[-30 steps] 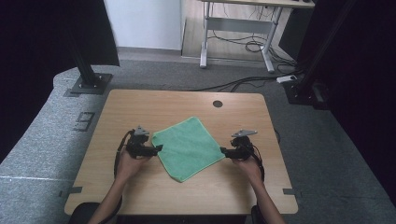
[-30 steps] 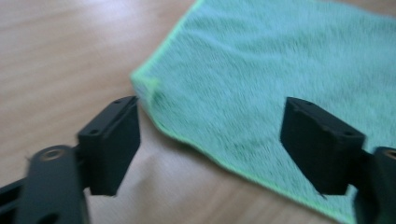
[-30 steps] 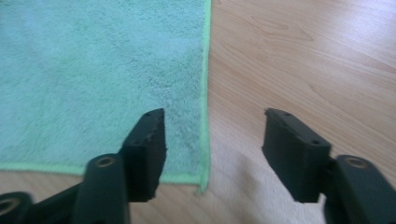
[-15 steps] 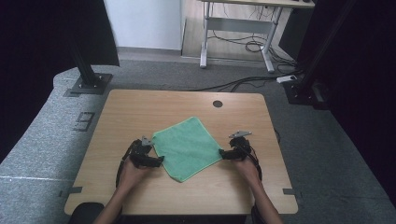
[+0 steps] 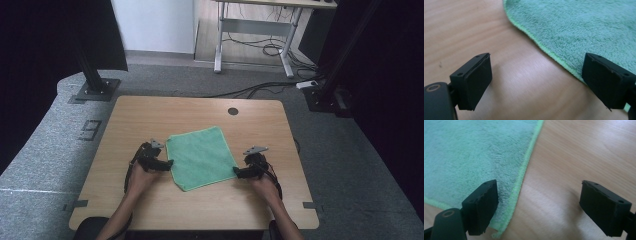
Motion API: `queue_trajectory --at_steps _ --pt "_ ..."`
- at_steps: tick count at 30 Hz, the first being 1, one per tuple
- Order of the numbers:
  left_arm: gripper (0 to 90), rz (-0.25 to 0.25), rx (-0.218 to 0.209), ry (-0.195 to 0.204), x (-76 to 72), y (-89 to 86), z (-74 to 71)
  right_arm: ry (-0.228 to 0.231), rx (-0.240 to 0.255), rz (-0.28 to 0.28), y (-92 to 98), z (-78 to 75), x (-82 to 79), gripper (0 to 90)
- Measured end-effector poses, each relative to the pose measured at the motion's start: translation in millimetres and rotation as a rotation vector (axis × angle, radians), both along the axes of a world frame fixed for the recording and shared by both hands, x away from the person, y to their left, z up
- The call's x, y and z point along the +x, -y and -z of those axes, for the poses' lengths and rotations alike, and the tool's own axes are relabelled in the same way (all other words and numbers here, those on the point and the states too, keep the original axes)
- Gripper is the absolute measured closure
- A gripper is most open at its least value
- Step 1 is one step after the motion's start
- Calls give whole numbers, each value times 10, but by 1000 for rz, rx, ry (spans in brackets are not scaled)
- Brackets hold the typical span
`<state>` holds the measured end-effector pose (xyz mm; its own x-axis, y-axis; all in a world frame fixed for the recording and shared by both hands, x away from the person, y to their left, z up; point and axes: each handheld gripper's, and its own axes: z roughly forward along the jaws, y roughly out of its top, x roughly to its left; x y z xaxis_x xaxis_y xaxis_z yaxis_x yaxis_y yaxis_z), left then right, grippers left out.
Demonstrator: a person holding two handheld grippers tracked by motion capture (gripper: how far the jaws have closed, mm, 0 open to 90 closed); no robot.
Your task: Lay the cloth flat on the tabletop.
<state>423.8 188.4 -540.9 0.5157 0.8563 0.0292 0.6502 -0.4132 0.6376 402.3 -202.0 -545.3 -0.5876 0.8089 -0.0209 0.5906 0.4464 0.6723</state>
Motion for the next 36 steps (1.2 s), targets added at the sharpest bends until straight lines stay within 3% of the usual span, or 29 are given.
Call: queue_trajectory --at_steps 6,10,17,23,36 --pt "99 -12 4 -1 227 -1 -3 -5 6 -44 -79 3 -162 151" --pt "101 -22 -2 0 275 13 -10 -2 20 -44 -101 15 -212 146" --pt "115 71 -62 4 10 122 -142 6 42 -29 -78 43 -216 124" --pt "116 148 -75 -10 -267 196 -169 11 49 -13 -74 58 -224 98" --pt "131 171 -48 -60 -576 51 -71 22 60 -10 -63 74 -229 84"
